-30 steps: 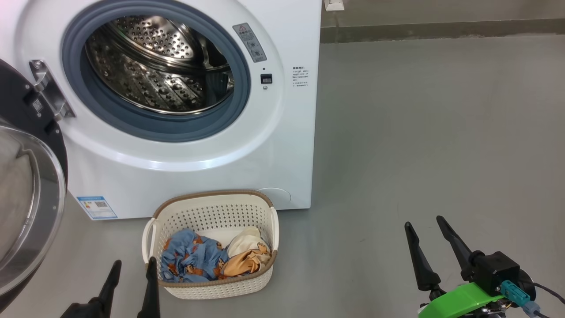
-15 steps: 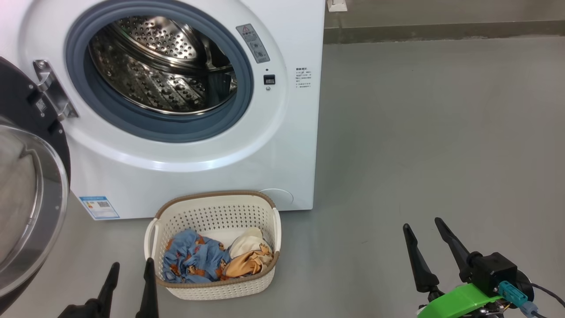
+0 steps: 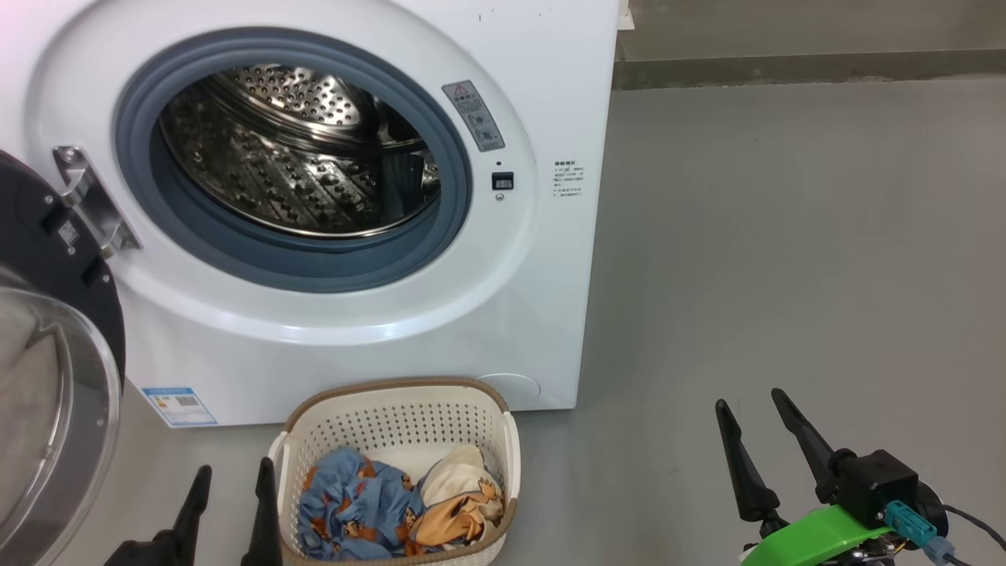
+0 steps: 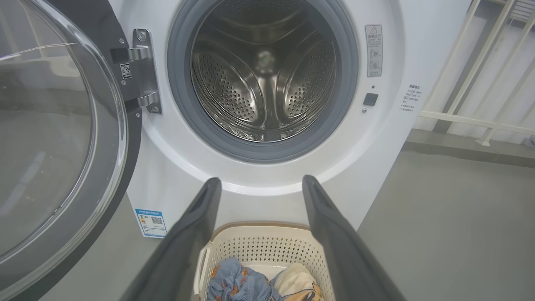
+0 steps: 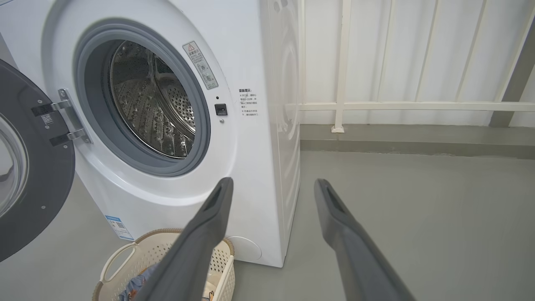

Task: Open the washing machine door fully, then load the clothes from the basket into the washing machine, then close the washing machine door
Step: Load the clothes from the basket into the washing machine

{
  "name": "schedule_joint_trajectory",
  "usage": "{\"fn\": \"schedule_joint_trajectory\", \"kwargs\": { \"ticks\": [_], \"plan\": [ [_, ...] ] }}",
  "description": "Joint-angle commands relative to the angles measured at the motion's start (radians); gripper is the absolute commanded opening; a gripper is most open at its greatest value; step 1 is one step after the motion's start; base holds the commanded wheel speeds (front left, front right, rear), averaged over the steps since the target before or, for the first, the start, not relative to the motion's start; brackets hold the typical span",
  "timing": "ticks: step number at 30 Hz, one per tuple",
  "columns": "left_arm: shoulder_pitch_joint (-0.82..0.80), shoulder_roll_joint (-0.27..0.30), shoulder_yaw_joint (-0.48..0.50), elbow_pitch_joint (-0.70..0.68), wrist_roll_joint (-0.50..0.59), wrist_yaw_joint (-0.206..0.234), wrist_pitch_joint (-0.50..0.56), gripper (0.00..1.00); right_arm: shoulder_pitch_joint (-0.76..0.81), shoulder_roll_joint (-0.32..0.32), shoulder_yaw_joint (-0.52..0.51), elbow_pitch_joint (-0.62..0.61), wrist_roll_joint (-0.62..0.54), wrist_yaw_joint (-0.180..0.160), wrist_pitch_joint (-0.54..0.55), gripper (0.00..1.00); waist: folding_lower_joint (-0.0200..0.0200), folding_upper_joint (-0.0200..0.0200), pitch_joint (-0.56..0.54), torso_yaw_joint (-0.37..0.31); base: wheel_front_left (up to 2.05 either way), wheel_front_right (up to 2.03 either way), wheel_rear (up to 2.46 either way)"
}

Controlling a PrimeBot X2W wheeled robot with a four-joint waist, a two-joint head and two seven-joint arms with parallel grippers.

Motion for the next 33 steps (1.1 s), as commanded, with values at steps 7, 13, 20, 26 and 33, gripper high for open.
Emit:
{"fn": "schedule_joint_trajectory", "kwargs": {
  "ticks": [7, 13, 20, 26, 33],
  "plan": [
    [-0.04, 0.008, 0.038, -0.028, 0.018, 0.009, -0.012, 1.0, -0.022, -0.001, 0.028, -0.02, 0.007, 0.003, -0.012, 1.0, 0.0, 0.0, 0.005, 0.001, 0.25, -0.25, 0.0],
    [-0.04, 0.007, 0.042, -0.026, 0.026, 0.009, -0.012, 1.0, -0.024, -0.001, 0.028, -0.018, 0.009, 0.003, -0.012, 1.0, 0.0, 0.0, 0.006, 0.001, 0.0, 0.0, 0.0],
    [-0.041, 0.005, 0.041, -0.021, 0.03, 0.007, -0.012, 1.0, -0.022, -0.001, 0.027, -0.019, 0.008, 0.003, -0.012, 1.0, 0.0, 0.0, 0.005, 0.002, 0.0, 0.0, 0.0],
    [-0.039, 0.005, 0.042, -0.019, 0.032, 0.005, -0.012, 1.0, -0.021, -0.001, 0.028, -0.02, 0.008, 0.003, -0.012, 1.0, 0.0, 0.0, 0.004, 0.003, 0.0, 0.0, 0.0],
    [-0.039, 0.004, 0.041, -0.016, 0.034, 0.001, -0.012, 1.0, -0.02, -0.001, 0.028, -0.022, 0.007, 0.003, -0.012, 1.0, 0.0, 0.0, 0.003, 0.002, 0.0, 0.0, 0.0]
  ]
}}
